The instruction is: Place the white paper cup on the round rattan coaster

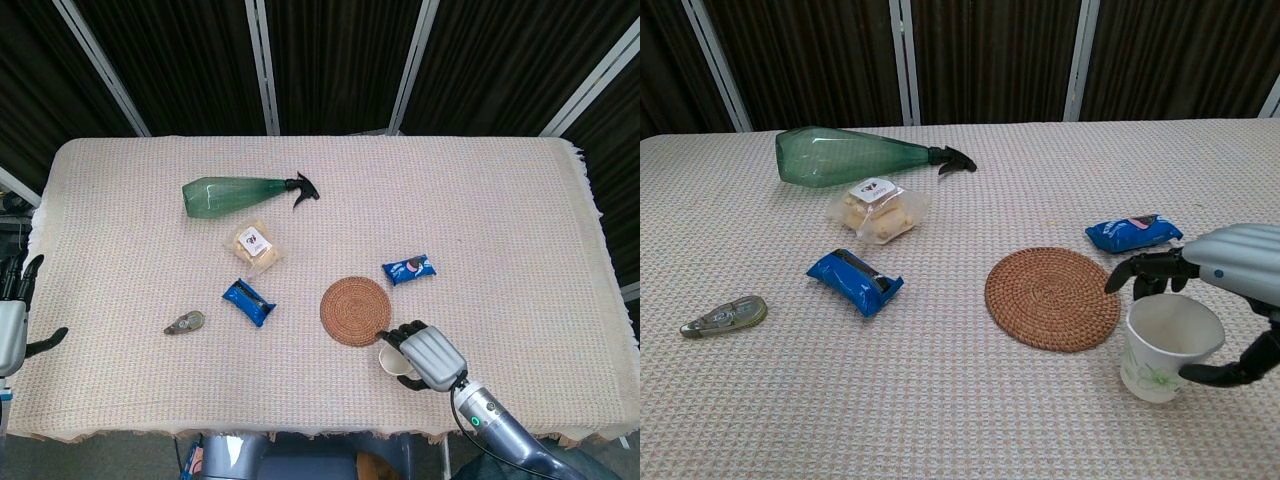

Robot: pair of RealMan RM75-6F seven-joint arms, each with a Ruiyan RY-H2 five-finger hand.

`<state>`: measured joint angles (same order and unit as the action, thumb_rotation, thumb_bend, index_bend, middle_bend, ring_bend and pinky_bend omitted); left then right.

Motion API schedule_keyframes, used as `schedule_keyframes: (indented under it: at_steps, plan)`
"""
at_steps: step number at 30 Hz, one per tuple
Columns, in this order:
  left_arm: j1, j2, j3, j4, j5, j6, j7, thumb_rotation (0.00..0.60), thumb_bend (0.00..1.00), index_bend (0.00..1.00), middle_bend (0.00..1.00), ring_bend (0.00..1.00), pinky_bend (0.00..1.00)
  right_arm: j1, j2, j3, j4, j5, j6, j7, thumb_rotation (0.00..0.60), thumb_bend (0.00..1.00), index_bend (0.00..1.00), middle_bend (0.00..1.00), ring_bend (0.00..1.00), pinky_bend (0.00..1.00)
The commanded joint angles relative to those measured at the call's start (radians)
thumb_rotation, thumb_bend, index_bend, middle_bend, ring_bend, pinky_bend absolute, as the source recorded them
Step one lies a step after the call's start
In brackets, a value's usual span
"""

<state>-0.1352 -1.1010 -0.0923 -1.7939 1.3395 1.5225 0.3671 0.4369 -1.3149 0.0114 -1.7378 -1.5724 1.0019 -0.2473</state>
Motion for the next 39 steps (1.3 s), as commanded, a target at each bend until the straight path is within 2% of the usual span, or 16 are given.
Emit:
schedule_keyframes:
  at_steps: [1, 4, 8, 16, 22, 31, 32, 33, 35, 37, 39]
  plan:
    - [0.0, 0.0, -0.001, 0.0, -0.002, -0.002, 0.0, 0.6, 0.0, 0.0, 0.0, 0.0, 0.0, 0.007, 0.008, 0.017, -0.014, -0.004, 0.017, 0.009, 0.6, 0.2, 0.21, 0.34, 0.3, 0.31]
    - [-0.002, 0.001, -0.002, -0.001, -0.005, -0.007, -0.002, 0.6, 0.0, 0.0, 0.0, 0.0, 0.0, 0.021, 0.016, 0.046, -0.025, 0.003, 0.028, 0.004, 0.6, 0.2, 0.21, 0.34, 0.3, 0.31]
    - [-0.003, 0.002, -0.004, -0.001, -0.01, -0.011, -0.002, 0.6, 0.0, 0.0, 0.0, 0.0, 0.0, 0.057, 0.008, 0.113, -0.02, 0.058, 0.017, -0.013, 0.6, 0.2, 0.21, 0.34, 0.3, 0.31]
    - [-0.006, 0.003, -0.013, 0.001, -0.029, -0.022, -0.002, 0.6, 0.0, 0.0, 0.0, 0.0, 0.0, 0.135, -0.082, 0.193, 0.059, 0.215, -0.056, -0.05, 0.6, 0.2, 0.22, 0.34, 0.3, 0.31]
    - [-0.008, 0.003, -0.017, 0.003, -0.042, -0.031, -0.001, 0.6, 0.0, 0.0, 0.0, 0.0, 0.0, 0.178, -0.146, 0.211, 0.096, 0.286, -0.082, -0.098, 0.6, 0.2, 0.22, 0.35, 0.3, 0.31]
    - [-0.011, 0.01, -0.022, 0.002, -0.059, -0.045, -0.012, 0.6, 0.0, 0.0, 0.0, 0.0, 0.0, 0.205, -0.193, 0.198, 0.135, 0.341, -0.084, -0.156, 0.6, 0.2, 0.21, 0.35, 0.29, 0.31]
    - [-0.011, 0.01, -0.021, 0.002, -0.059, -0.046, -0.011, 0.6, 0.0, 0.0, 0.0, 0.0, 0.0, 0.206, -0.196, 0.196, 0.137, 0.344, -0.083, -0.157, 0.6, 0.19, 0.18, 0.34, 0.29, 0.31]
    - [-0.011, 0.01, -0.021, 0.001, -0.059, -0.047, -0.011, 0.6, 0.0, 0.0, 0.0, 0.0, 0.0, 0.207, -0.199, 0.195, 0.138, 0.347, -0.082, -0.158, 0.6, 0.16, 0.14, 0.32, 0.28, 0.31]
    - [-0.012, 0.01, -0.021, 0.001, -0.06, -0.048, -0.011, 0.6, 0.0, 0.0, 0.0, 0.0, 0.0, 0.21, -0.201, 0.193, 0.137, 0.347, -0.079, -0.158, 0.6, 0.05, 0.02, 0.17, 0.22, 0.31]
    - [-0.011, 0.01, -0.021, 0.0, -0.06, -0.049, -0.01, 0.6, 0.0, 0.0, 0.0, 0.0, 0.0, 0.21, -0.2, 0.19, 0.128, 0.34, -0.073, -0.151, 0.6, 0.0, 0.0, 0.04, 0.14, 0.3]
    - [-0.011, 0.011, -0.021, -0.001, -0.062, -0.049, -0.011, 0.6, 0.0, 0.0, 0.0, 0.0, 0.0, 0.207, -0.193, 0.186, 0.109, 0.337, -0.066, -0.142, 0.6, 0.0, 0.0, 0.0, 0.07, 0.27]
